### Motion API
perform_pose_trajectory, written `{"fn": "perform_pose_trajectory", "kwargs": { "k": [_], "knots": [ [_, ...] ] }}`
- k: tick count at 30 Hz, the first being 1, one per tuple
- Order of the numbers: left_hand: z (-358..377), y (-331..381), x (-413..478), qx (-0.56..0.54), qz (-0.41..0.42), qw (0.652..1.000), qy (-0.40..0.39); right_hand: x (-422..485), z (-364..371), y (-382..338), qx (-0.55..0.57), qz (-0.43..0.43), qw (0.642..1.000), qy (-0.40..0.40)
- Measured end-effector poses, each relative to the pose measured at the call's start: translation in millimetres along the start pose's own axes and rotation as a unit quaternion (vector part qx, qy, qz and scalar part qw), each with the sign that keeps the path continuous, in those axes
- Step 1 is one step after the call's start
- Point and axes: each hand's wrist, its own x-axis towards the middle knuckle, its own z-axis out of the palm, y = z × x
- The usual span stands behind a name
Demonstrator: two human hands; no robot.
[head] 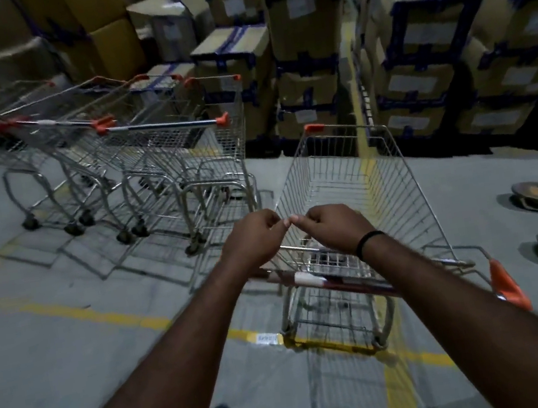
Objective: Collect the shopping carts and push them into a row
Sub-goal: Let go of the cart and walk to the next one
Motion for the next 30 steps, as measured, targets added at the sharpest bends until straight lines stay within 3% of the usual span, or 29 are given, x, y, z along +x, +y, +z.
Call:
{"fn": "perform_pose_trajectory", "kwargs": {
  "k": [4,7,12,16,21,25,30],
  "knots": [
    [-24.8,-32.1,17.9,-0.030,-0.022,0.998,0.044,33.0,24.0,-49.5,0.089,0.009,0.995,0.052],
    [-41.3,-71.5,19.2,-0.136,-0.034,0.986,0.086,52.4,55.7,-97.6,0.205,0.012,0.975,0.088],
    [-77.4,-158.0,8.3,-0.227,-0.037,0.968,0.099,71.1,118.4,-180.8,0.287,-0.044,0.952,0.096],
    [-103.6,-228.0,-4.3,-0.231,-0.048,0.968,0.080,78.7,174.8,-227.0,0.296,-0.061,0.952,0.053],
    [-128.3,-285.3,10.5,-0.252,-0.096,0.962,0.040,105.3,217.5,-254.1,0.323,-0.003,0.946,-0.003],
    [-146.8,-308.9,55.9,-0.245,-0.113,0.963,0.023,147.9,200.3,-267.1,0.330,0.039,0.943,0.010],
    [-167.4,-319.1,154.4,-0.218,-0.054,0.974,0.005,231.6,169.1,-270.6,0.326,0.073,0.939,0.083]
  ]
}}
